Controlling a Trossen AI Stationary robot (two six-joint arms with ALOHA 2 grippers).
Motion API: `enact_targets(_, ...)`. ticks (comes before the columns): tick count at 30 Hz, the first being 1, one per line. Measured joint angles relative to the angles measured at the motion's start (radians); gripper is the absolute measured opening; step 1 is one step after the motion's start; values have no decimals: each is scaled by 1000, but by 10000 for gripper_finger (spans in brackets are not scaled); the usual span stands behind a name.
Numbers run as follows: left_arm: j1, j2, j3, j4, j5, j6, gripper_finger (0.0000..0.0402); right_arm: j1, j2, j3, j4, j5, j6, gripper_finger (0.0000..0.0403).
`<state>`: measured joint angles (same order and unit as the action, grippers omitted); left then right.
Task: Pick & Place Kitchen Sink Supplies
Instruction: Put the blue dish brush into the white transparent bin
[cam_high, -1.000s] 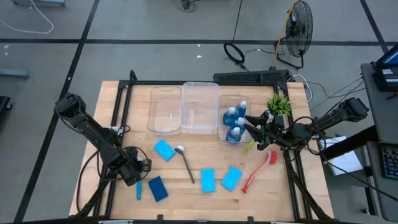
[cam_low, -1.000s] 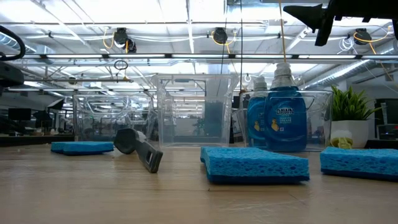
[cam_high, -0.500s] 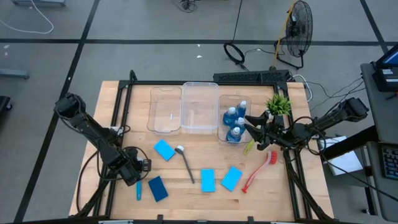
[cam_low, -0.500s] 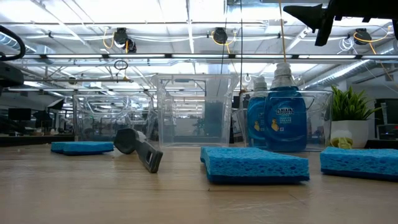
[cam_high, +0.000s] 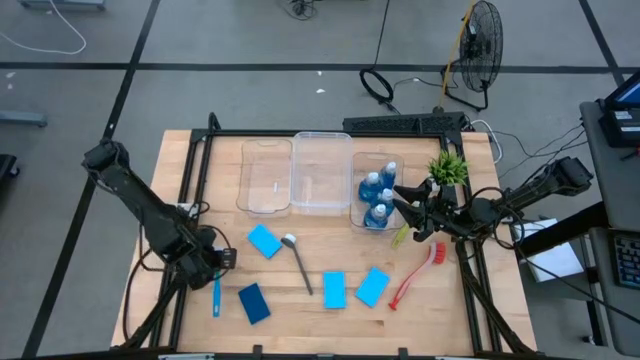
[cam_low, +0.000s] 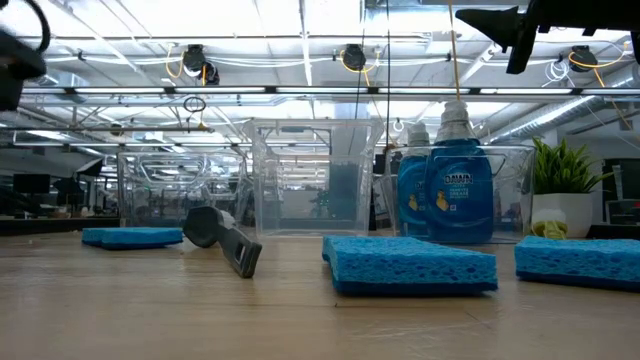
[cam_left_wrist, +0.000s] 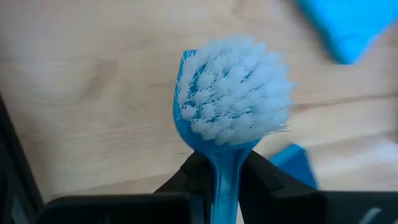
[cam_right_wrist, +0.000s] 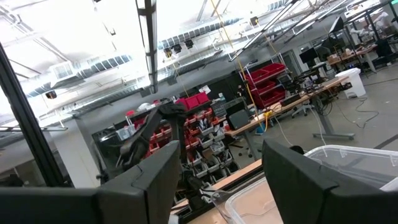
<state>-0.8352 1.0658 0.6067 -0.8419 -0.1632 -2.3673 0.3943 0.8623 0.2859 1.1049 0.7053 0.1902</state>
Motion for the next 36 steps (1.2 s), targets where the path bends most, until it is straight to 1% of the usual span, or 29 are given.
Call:
enact_targets(4, 0, -48, 69, -58, -75, 47, 48, 0, 0, 0, 0, 0, 0, 216)
enact_targets(11, 26, -64, 186, -63, -300, 157, 48, 0, 0, 0, 0, 0, 0, 215)
enact_targets(15, 87, -64, 254, -13, -408, 306, 48, 0, 0, 0, 0, 0, 0, 217)
enact_targets(17, 133, -64, 285, 7, -435, 401, 48, 0, 0, 0, 0, 0, 0, 216)
enact_targets(20, 215, -64, 311, 75, -442, 561, 48, 0, 0, 0, 0, 0, 0, 213)
enact_targets(24, 311, -64, 318, 230, -443, 787, 48, 0, 0, 0, 0, 0, 0, 214)
enact_targets(29, 408, -49, 318, 400, -393, 1032, 48, 0, 0, 0, -1, 0, 0, 217)
enact_targets(32, 460, -37, 318, 476, -356, 1116, 48, 0, 0, 0, -3, 0, 0, 214)
enact_targets(36, 529, -6, 318, 549, -333, 1195, 48, 0, 0, 0, -3, 0, 10, 213)
